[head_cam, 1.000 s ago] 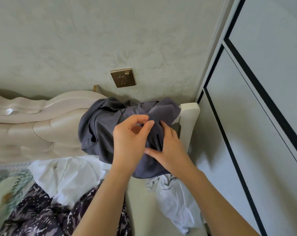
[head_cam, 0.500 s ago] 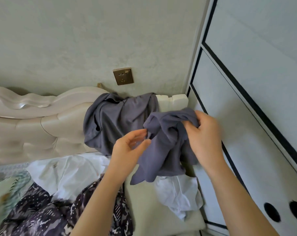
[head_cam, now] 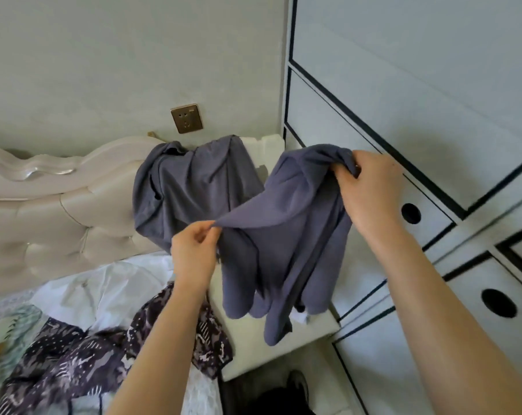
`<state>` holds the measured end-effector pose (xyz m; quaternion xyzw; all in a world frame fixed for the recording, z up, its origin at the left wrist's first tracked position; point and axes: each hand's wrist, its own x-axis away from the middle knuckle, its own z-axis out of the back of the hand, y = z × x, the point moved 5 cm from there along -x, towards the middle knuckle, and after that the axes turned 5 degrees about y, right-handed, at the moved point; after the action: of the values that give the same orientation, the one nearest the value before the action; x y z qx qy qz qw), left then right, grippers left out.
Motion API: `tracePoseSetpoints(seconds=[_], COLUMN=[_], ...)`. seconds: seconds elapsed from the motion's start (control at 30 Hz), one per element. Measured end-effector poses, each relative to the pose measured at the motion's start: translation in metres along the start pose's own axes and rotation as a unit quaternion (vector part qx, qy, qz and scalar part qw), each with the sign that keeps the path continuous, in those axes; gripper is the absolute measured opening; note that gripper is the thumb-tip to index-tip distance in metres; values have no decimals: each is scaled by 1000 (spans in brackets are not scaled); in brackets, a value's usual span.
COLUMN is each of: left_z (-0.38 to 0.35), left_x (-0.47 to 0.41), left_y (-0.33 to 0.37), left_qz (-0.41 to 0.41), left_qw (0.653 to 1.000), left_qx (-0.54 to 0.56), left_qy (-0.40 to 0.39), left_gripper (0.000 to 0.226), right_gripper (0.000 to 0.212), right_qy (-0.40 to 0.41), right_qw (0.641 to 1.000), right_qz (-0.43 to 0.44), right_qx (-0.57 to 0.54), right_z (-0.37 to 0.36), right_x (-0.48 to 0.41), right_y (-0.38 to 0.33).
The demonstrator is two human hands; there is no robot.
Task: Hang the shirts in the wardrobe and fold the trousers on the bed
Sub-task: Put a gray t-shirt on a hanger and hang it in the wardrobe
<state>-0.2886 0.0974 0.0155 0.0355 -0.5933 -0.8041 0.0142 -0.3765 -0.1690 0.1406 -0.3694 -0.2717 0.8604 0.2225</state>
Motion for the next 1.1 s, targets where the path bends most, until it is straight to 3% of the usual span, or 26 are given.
tracePoseSetpoints(seconds=[0.13, 0.3, 0.47, 0.7, 0.97, 1.1], left_z=[26, 17, -10, -33, -76, -113], left_x=[-4, 24, 84, 153, 196, 216], left_y=[33, 62, 54, 52, 67, 92], left_qz=[-15, -55, -23, 6, 22, -60], left_qw=[998, 997, 998, 997, 971, 914], left_qx=[52, 45, 66, 81, 45, 59], left_qy=[43, 37, 2, -13, -234, -397], left_gripper=[22, 24, 23, 20, 22, 50], right_gripper=[48, 50, 47, 16, 37, 37], right_qy=[-82, -88, -76, -101, -87, -129], right_qw=[995, 994, 995, 992, 982, 976], right_qz=[-29, -58, -60, -71, -113, -126], right_qx=[47, 16, -14, -19, -120, -121], right_z=[12, 47, 93, 137, 178, 190], right_x=[38, 74, 102, 142, 157, 165], right_y=[36, 53, 66, 90, 95, 95])
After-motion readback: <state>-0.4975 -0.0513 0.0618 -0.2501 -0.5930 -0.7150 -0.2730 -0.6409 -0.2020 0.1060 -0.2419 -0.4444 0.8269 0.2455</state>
